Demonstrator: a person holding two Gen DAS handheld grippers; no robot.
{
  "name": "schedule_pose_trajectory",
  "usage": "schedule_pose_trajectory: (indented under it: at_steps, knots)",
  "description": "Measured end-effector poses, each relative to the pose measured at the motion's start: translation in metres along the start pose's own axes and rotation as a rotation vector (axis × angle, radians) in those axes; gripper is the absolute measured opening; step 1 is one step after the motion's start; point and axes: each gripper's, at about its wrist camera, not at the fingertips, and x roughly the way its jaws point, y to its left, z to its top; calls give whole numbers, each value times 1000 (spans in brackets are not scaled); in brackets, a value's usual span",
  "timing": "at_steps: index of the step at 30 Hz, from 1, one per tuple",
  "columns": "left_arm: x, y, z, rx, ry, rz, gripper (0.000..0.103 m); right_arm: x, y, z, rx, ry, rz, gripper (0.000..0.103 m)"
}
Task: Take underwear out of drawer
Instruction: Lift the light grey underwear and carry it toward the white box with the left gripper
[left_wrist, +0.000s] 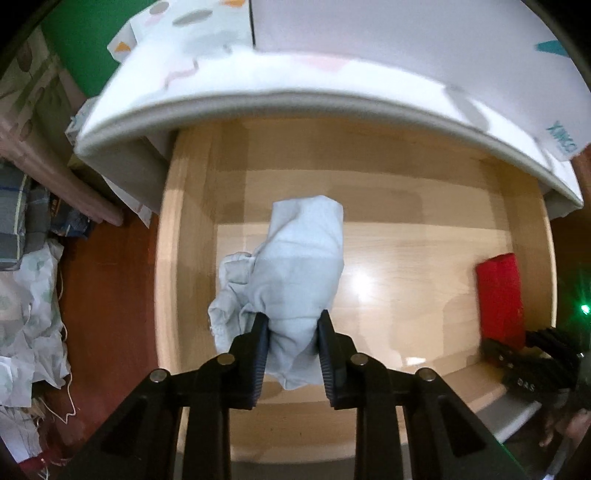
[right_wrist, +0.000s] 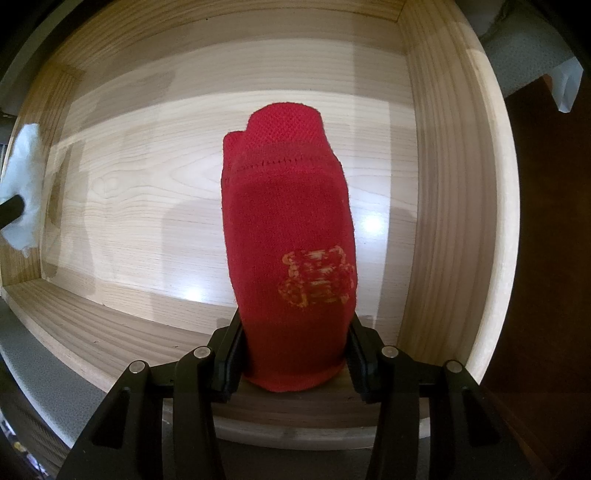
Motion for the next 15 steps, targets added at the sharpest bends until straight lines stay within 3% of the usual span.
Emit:
schedule_pose_trajectory:
  at_steps: [15]
  knots:
    - [-91,14,-17,64,-160,1,25,0,-1,0,1,1,1,44]
